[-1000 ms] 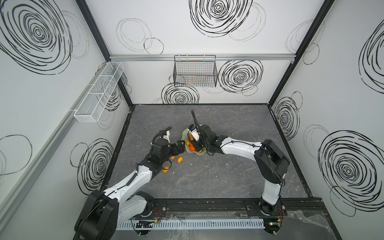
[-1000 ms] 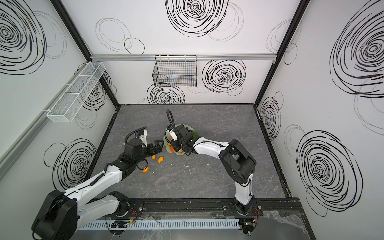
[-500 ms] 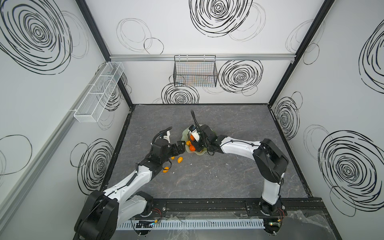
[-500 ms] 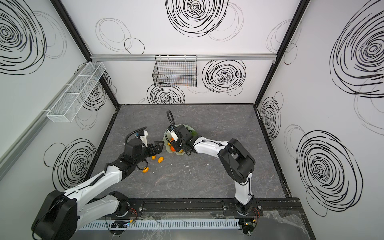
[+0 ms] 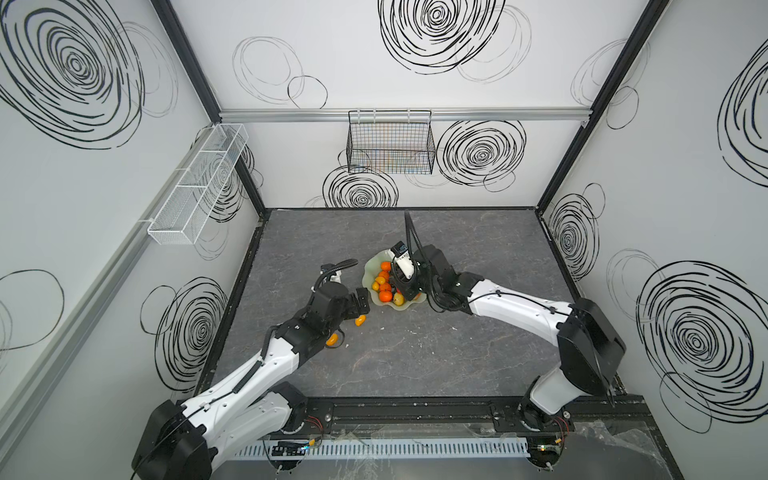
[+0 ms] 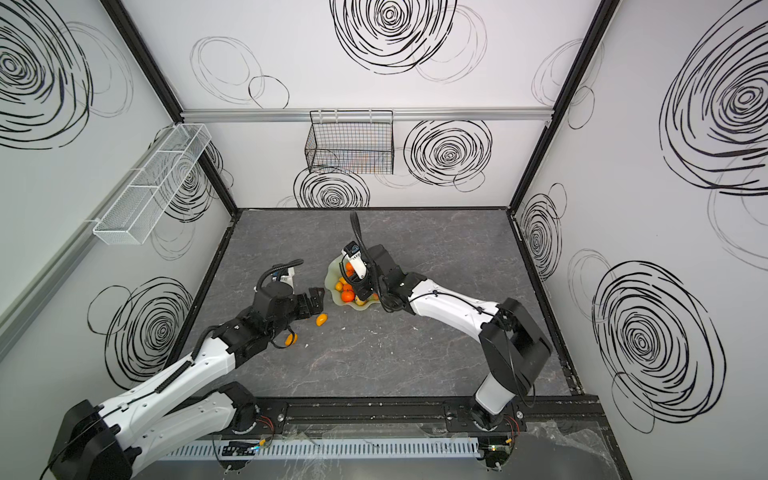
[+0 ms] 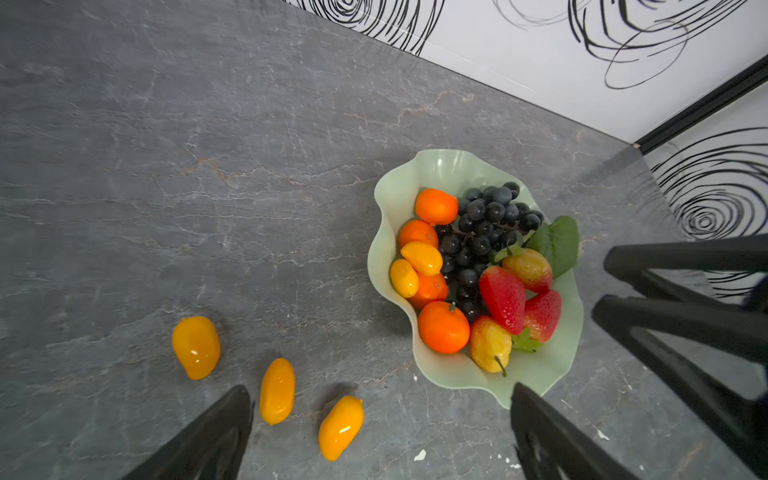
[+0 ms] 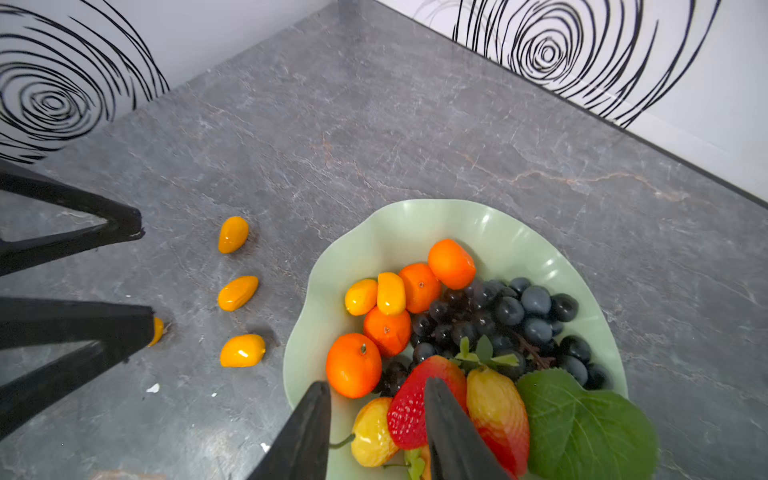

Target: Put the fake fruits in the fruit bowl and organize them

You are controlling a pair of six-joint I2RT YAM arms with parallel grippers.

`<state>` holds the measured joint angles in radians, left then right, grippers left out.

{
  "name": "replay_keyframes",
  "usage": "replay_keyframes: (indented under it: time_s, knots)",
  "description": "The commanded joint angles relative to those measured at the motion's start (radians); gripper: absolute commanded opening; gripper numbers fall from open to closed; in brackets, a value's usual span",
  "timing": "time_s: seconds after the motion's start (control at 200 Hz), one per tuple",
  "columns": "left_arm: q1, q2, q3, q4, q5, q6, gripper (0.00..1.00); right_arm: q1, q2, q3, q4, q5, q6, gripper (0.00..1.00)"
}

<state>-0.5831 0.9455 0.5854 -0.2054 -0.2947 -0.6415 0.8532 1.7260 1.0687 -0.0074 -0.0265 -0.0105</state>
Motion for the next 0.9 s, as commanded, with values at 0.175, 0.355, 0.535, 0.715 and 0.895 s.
replay_keyframes:
  time_s: [0.175, 0.355, 0.535, 0.715, 0.895]
  knots:
    - [-0.041, -0.016, -0.033, -0.249, -0.167, -0.105, 0.80, 0.082, -0.165, -0.171, 0.045, -0.006, 0.055, 0.43]
    - [0.049, -0.014, -0.119, -0.196, -0.010, -0.130, 0.71, 0.135, -0.260, -0.240, 0.027, -0.008, 0.087, 0.43]
    - [0.149, 0.034, -0.149, -0.162, 0.093, -0.104, 0.67, 0.155, -0.304, -0.263, 0.008, -0.025, 0.092, 0.43]
    - [0.152, 0.119, -0.140, -0.127, 0.120, -0.076, 0.67, 0.156, -0.320, -0.278, 0.007, -0.014, 0.101, 0.43]
    - [0.158, 0.170, -0.141, -0.102, 0.104, -0.058, 0.66, 0.159, -0.327, -0.286, 0.007, -0.009, 0.105, 0.43]
